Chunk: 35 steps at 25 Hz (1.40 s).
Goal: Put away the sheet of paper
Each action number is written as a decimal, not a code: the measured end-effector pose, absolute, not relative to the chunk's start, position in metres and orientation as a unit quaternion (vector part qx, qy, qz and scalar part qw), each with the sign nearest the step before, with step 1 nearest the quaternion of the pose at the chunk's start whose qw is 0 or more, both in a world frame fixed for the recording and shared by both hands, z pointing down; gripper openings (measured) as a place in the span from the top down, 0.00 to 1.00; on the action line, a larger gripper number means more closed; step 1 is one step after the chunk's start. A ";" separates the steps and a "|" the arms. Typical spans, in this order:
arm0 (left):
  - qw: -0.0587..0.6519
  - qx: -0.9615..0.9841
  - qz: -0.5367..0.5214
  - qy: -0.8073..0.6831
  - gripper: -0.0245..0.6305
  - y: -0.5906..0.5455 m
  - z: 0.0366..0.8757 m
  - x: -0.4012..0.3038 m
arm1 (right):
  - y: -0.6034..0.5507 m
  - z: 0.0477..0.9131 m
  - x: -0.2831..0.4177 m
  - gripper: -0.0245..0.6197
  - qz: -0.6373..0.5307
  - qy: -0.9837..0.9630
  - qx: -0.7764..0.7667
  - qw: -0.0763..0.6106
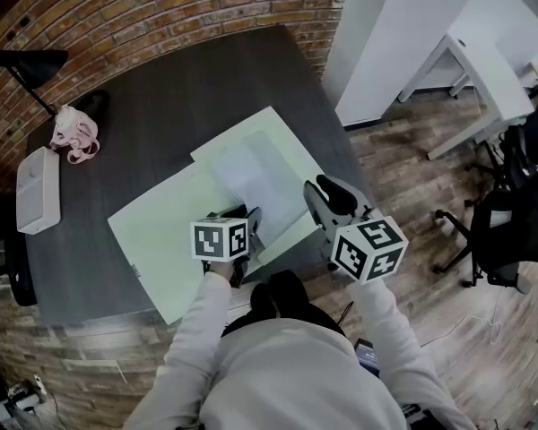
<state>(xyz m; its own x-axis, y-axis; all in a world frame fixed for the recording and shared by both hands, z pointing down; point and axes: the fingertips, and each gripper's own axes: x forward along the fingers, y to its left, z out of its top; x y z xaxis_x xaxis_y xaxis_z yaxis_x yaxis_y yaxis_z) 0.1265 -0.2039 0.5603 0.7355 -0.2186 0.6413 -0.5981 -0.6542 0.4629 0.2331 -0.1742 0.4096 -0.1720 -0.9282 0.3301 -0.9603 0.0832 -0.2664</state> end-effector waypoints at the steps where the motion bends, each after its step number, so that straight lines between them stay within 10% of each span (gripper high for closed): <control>1: 0.334 0.867 0.279 -0.242 0.76 -0.205 0.559 0.124 | -0.173 0.408 0.232 0.76 0.213 -0.735 0.643 0.035; 35: 0.077 0.945 0.091 -0.305 0.93 -0.200 0.378 0.065 | -0.133 0.375 0.199 0.85 0.152 -0.753 0.640 0.012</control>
<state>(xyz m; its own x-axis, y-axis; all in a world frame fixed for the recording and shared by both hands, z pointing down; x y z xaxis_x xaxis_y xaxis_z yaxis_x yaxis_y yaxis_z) 0.0651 -0.1998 0.3783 0.7974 -0.5620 0.2199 -0.5902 -0.8022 0.0902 0.1988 -0.1333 0.3749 -0.1812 -0.9604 0.2118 -0.9676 0.1356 -0.2131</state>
